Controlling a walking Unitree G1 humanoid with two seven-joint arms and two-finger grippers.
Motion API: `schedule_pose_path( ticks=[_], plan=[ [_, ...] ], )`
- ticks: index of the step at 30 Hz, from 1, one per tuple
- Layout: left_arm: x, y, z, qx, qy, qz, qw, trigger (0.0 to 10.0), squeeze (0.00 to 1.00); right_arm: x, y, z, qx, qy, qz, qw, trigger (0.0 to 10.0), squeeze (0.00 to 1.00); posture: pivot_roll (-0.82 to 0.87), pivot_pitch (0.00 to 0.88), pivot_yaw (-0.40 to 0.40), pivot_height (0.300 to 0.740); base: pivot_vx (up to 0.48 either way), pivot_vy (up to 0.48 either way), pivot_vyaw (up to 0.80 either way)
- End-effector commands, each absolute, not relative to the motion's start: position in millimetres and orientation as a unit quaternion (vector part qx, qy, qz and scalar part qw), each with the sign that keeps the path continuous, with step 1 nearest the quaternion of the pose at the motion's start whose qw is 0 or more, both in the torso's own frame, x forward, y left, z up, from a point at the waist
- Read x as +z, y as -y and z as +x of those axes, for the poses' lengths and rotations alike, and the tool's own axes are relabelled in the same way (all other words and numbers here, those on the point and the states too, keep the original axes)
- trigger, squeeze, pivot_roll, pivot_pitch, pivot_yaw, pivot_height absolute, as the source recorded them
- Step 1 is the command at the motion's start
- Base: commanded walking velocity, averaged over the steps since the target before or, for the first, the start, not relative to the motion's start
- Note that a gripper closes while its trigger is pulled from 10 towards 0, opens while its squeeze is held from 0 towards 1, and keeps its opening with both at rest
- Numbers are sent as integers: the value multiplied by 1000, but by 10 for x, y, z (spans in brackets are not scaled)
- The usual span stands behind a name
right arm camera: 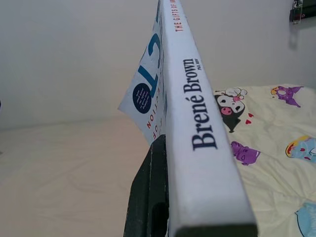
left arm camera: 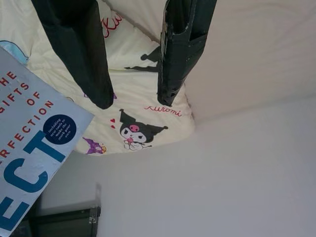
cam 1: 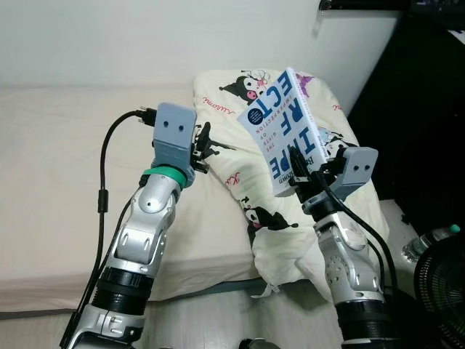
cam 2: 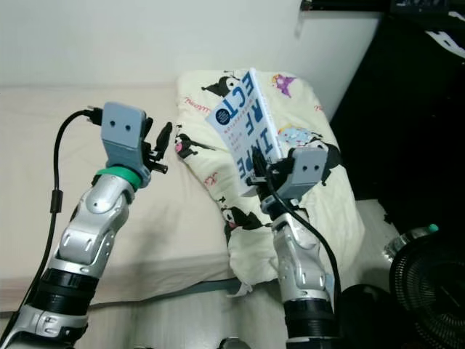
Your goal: Clean up the room
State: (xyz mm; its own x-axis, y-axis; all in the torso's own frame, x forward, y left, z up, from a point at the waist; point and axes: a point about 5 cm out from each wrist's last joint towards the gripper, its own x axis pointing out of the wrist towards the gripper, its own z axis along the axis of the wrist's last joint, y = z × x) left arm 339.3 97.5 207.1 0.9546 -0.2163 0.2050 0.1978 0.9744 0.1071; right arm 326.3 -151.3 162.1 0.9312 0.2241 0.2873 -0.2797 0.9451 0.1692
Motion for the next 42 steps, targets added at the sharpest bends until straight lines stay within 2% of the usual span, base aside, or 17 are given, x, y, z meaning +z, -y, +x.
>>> schedule_pose_path(
  ticks=[1,8,27,42],
  plan=[
    [2027,-972,3408,-105,96,49,989,10000,0,1633,1526,3242,124,144,104,976,10000,0,-48,33,34,738,0,-379,0],
    [2023,-978,3415,-105,93,50,989,10000,0,1629,1523,3242,122,144,105,976,10000,0,-47,33,39,738,0,-96,0],
    [2027,-984,3421,-104,94,50,989,10000,0,1621,1526,3232,121,144,106,976,10000,0,-48,35,43,738,0,-430,0],
    [1988,-1013,3451,-87,75,47,992,10000,0,1619,1528,3234,121,143,106,977,10000,0,-49,32,42,738,0,0,0]
  ],
)
